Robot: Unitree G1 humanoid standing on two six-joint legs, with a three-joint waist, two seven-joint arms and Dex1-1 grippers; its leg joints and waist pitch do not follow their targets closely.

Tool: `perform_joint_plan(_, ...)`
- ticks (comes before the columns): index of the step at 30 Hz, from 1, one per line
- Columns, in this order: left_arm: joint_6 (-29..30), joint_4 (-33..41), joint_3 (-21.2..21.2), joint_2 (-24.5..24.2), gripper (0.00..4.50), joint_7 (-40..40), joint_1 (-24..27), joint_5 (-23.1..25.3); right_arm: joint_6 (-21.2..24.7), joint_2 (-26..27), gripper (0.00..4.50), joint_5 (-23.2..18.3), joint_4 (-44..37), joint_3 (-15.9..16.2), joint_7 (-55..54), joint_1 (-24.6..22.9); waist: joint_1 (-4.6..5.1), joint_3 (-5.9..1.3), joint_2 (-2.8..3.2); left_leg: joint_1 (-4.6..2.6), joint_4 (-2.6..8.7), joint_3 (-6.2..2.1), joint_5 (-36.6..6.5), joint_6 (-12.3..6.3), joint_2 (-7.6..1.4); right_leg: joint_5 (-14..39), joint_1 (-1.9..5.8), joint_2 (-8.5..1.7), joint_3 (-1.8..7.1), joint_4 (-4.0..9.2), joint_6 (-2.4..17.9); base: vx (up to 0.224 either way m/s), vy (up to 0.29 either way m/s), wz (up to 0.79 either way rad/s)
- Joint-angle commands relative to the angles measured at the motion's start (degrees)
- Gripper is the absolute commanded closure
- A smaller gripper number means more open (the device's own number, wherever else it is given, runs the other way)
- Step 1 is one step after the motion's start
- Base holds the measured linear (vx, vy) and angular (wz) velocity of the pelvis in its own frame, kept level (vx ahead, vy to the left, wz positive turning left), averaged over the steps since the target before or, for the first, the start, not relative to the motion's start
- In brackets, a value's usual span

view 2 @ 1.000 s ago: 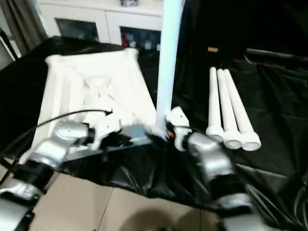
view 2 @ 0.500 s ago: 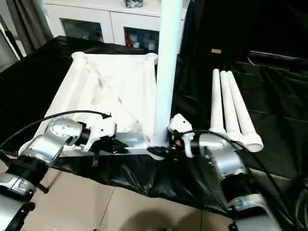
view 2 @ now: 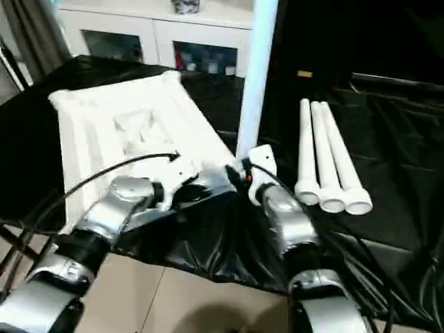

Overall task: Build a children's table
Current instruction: Rotate leg to tighten

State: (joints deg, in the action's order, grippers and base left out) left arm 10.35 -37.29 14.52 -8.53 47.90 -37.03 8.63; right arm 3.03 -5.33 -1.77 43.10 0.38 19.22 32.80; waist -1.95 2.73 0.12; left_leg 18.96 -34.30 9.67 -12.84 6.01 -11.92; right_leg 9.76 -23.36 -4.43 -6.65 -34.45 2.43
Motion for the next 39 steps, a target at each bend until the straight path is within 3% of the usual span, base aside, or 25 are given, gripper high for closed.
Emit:
perform_joint_plan(1, -2.1, 2.1, 3.2, 2.8, 4.50, 0.2, -0.9, -0.2, -0.1, 4.1, 1.20, 1.3, 1.6, 3.8, 3.0, -0.4, -0.02, -3.69, -0.27, 0.92, 3.81, 0.04, -4.8, -5.35, -1.00, 14.4, 3.65, -3.93, 3.45, 4.39, 9.6, 0.000, 0.000, 0.00)
perform_joint_plan(3, -3.6, 2.1, 3.5, 0.8, 4.50, 1.1, -0.7, 0.4, 0.0, 3.0, 1.06, -0.7, 1.5, 2.1, 5.9, -0.3, -0.04, -3.63, 0.09, 0.92, 3.84, 0.01, -5.2, -5.62, -1.04, 14.1, 3.67, -3.99, 3.46, 4.39, 10.1, 0.000, 0.000, 0.00)
perform_joint_plan(6, -6.4, 2.6, 3.7, -3.2, 4.50, 5.1, 0.0, 0.2, -1.1, -0.5, 0.89, -1.1, -0.3, 3.4, 12.5, -0.7, 0.08, -3.66, -0.12, 1.18, 3.87, -0.11, -6.1, -6.02, -1.08, 13.9, 3.94, -4.00, 3.41, 4.30, 10.1, 0.000, 0.000, 0.00)
perform_joint_plan(8, -6.6, 2.7, 3.7, -3.4, 4.50, 5.4, 0.1, 0.3, -1.2, -0.8, 0.89, -1.2, -0.3, 3.6, 12.9, -0.8, 0.16, -3.67, -0.06, 0.98, 3.80, -0.01, -5.7, -6.17, -1.17, 13.1, 3.74, -4.01, 3.52, 4.27, 10.6, 0.000, 0.000, 0.00)
perform_joint_plan(12, -10.8, 3.5, 3.9, -8.5, 4.50, 14.2, 0.8, -1.1, -2.1, -6.8, 0.89, -2.2, -5.8, 8.4, 28.9, -3.1, -0.11, -3.78, -0.03, 1.00, 3.78, -0.07, -5.1, -7.04, -1.32, 10.5, 3.94, -3.97, 3.56, 3.83, 11.6, 0.000, 0.000, 0.00)
perform_joint_plan(19, -13.7, 1.7, 4.2, -11.6, 4.50, 19.8, -0.1, -2.8, -0.5, -12.2, 0.89, -3.6, -12.0, 12.4, 43.7, -5.6, -0.81, -3.79, -0.05, 0.97, 3.64, 0.10, -4.2, -7.53, -1.51, 7.9, 4.11, -3.89, 3.61, 3.38, 12.8, 0.000, 0.000, 0.00)
perform_joint_plan(20, -14.1, 1.4, 4.3, -12.0, 4.50, 20.5, -0.2, -2.8, -0.7, -12.7, 0.89, -3.4, -12.2, 12.9, 45.0, -5.8, -0.92, -3.78, -0.44, 1.00, 3.63, 0.20, -4.2, -7.73, -1.62, 7.9, 4.01, -3.93, 3.67, 3.38, 12.7, 0.000, 0.000, 0.00)
perform_joint_plan(21, -14.7, 0.7, 4.4, -12.4, 4.50, 21.5, -0.6, -2.8, -0.7, -13.3, 1.14, -3.1, -12.3, 13.6, 46.2, -5.8, -1.09, -3.76, -0.34, 0.96, 3.66, 0.18, -4.3, -7.53, -1.57, 8.7, 3.97, -4.01, 3.63, 3.41, 12.5, 0.000, 0.000, 0.00)
perform_joint_plan(25, -15.1, 0.1, 4.4, -12.8, 4.50, 22.8, -1.3, -2.8, 0.8, -13.5, 1.40, -4.2, -13.4, 14.0, 47.5, -5.8, -1.34, -3.61, -0.36, 0.73, 3.79, 0.20, -5.3, -6.32, -1.49, 12.6, 3.85, -4.03, 3.64, 3.91, 11.3, 0.000, 0.000, 0.00)
perform_joint_plan(32, -14.5, -0.2, 4.2, -12.2, 4.50, 22.6, -1.7, -3.2, 3.1, -11.4, 1.78, -5.2, -15.3, 12.7, 45.3, -7.4, -1.48, -3.84, -0.15, 0.86, 3.75, 0.06, -3.7, -5.90, -1.57, 9.2, 3.91, -4.04, 3.68, 3.44, 11.7, 0.000, 0.000, 0.00)
perform_joint_plan(34, -12.8, -0.5, 3.6, -10.9, 4.50, 19.5, -1.7, -2.8, 2.7, -9.4, 1.78, -4.2, -13.9, 11.4, 40.2, -7.4, -1.33, -3.70, -0.16, 0.84, 3.84, 0.09, -4.4, -5.37, -1.53, 10.5, 3.82, -4.12, 3.70, 3.65, 11.6, 0.000, 0.000, 0.00)
perform_joint_plan(37, -8.5, -1.1, 2.2, -6.9, 4.50, 11.2, -1.8, -2.0, 2.9, -4.5, 1.78, -1.3, -8.4, 8.3, 25.0, -5.8, -0.74, -3.38, -0.31, 0.67, 4.04, -0.01, -7.2, -2.99, -0.98, 19.7, 3.82, -4.08, 3.45, 4.77, 8.7, 0.000, 0.000, 0.00)
perform_joint_plan(39, -7.1, -1.0, 2.2, -5.2, 4.50, 8.2, -1.7, -1.3, 2.8, -2.4, 1.78, -1.1, -6.3, 6.9, 19.4, -4.9, -0.36, -3.29, -0.23, 0.52, 4.06, -0.01, -7.3, -2.62, -1.03, 21.0, 3.48, -4.03, 3.52, 5.08, 8.2, 0.000, 0.000, 0.00)
